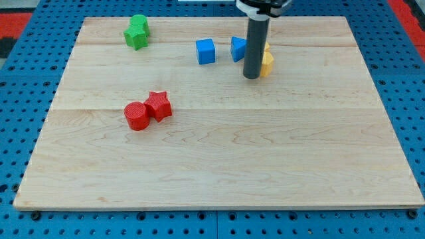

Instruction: Move your hand to the left of the blue cube

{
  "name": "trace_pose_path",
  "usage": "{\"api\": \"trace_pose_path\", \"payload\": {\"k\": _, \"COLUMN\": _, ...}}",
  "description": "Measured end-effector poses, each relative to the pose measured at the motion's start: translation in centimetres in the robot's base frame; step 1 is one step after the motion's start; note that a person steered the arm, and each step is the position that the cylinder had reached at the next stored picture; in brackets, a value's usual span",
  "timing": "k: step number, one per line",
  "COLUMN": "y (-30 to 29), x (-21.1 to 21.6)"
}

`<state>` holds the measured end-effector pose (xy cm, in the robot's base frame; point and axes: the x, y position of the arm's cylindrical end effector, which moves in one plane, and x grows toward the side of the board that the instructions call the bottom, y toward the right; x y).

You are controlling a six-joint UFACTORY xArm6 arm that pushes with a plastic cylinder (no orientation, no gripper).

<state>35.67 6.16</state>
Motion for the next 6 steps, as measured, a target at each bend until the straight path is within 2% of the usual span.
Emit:
{"api": "trace_pose_path", "payload": {"k": 1, "y": -1.8, "x": -1.5}}
{"api": "trace_pose_path", "payload": {"k": 2, "y": -1.9, "x": 2.0}}
{"api": "trace_pose_path", "payload": {"k": 3, "y": -2.9, "x": 7.6}}
{"api": "trace_pose_path", "payload": {"k": 4, "y": -7.5, "x": 6.1}}
{"api": "trace_pose_path", "payload": {"k": 6, "y": -13.2, "x": -5.5}}
